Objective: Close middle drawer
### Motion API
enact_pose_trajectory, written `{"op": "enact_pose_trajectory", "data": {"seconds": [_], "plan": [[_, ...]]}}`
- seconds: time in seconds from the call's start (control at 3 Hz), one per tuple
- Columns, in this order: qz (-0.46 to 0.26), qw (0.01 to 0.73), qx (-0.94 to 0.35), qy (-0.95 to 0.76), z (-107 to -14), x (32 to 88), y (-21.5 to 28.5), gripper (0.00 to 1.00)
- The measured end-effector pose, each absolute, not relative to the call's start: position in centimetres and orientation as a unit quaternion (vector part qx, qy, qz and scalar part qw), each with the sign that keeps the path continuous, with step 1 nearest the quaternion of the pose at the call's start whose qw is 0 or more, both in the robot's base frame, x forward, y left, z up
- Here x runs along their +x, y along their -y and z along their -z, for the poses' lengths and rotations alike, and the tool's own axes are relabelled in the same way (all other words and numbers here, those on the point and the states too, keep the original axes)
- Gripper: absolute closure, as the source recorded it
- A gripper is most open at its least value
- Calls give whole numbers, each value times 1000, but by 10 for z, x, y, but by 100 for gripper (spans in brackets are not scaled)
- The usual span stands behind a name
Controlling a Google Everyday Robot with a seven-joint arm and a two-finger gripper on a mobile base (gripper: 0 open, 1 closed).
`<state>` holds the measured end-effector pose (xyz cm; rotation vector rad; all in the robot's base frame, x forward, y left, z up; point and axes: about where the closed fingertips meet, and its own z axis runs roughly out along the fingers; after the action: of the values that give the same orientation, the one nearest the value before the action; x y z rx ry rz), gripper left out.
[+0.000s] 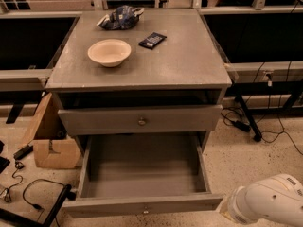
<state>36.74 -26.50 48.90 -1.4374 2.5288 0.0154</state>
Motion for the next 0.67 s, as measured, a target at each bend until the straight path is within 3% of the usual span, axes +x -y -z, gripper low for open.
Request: {"op": "enact_pose_trajectory", "data": {"seconds": [0.67], "plan": [[-50,107,-521,-845,-388,346,242,100]]}}
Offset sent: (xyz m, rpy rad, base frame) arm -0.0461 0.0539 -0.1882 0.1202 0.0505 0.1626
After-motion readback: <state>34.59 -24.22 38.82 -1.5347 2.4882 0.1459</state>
